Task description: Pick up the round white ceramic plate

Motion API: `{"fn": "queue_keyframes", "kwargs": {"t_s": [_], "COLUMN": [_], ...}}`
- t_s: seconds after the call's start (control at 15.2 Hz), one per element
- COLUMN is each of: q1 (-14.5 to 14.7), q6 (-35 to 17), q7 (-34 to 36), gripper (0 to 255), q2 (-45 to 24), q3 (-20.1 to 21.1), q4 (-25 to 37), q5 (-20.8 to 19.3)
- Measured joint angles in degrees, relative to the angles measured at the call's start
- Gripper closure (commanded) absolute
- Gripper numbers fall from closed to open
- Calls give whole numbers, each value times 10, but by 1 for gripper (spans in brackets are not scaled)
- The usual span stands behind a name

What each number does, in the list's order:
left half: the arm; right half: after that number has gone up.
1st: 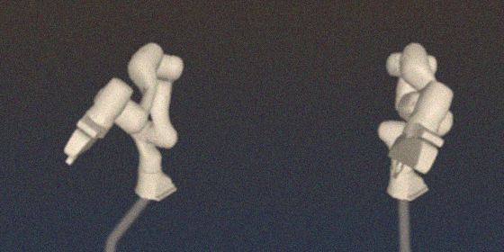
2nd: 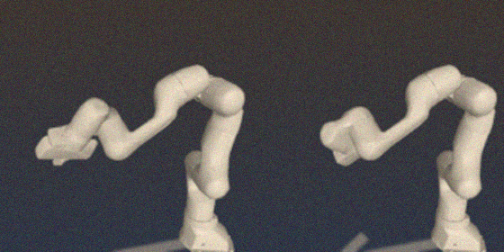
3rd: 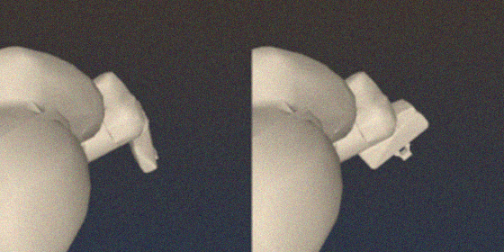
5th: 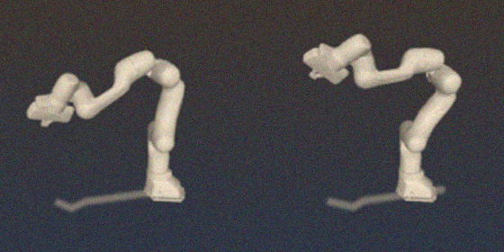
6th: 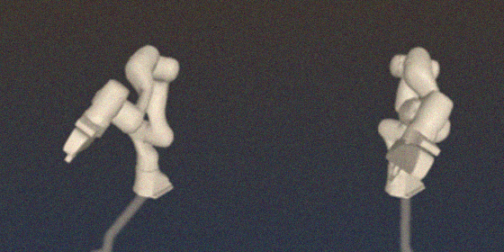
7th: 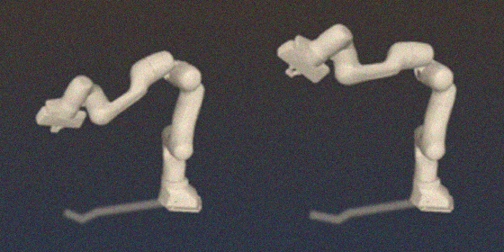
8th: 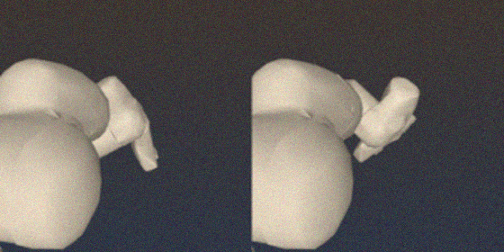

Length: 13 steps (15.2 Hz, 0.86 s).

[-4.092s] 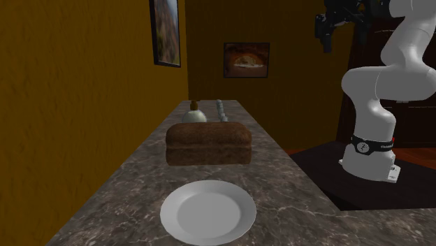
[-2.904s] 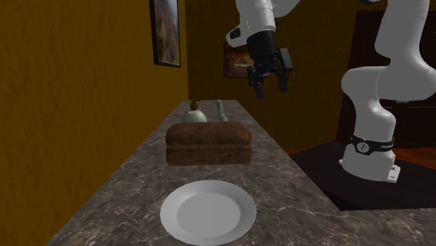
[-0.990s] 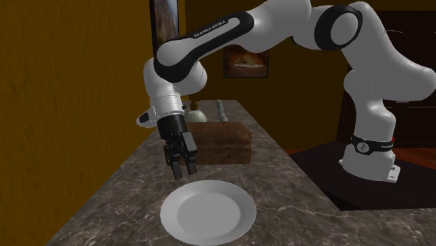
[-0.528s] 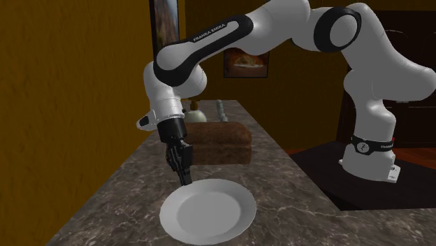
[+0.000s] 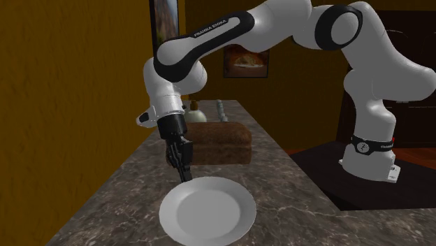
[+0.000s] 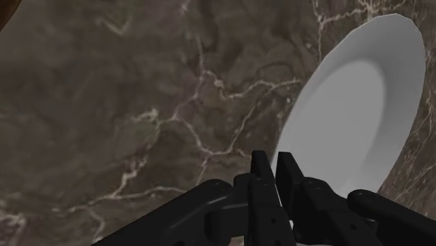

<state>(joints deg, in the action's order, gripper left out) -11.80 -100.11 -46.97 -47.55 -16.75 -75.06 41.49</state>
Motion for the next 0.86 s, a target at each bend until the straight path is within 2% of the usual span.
{"fn": "queue_keyframes", "kwargs": {"t_s": [0.86], "q1": [1], "q6": [52], "q7": [32], "gripper": [255], "q2": [47], "q3": [-8], "q4": [15], "q5": [-14]}}
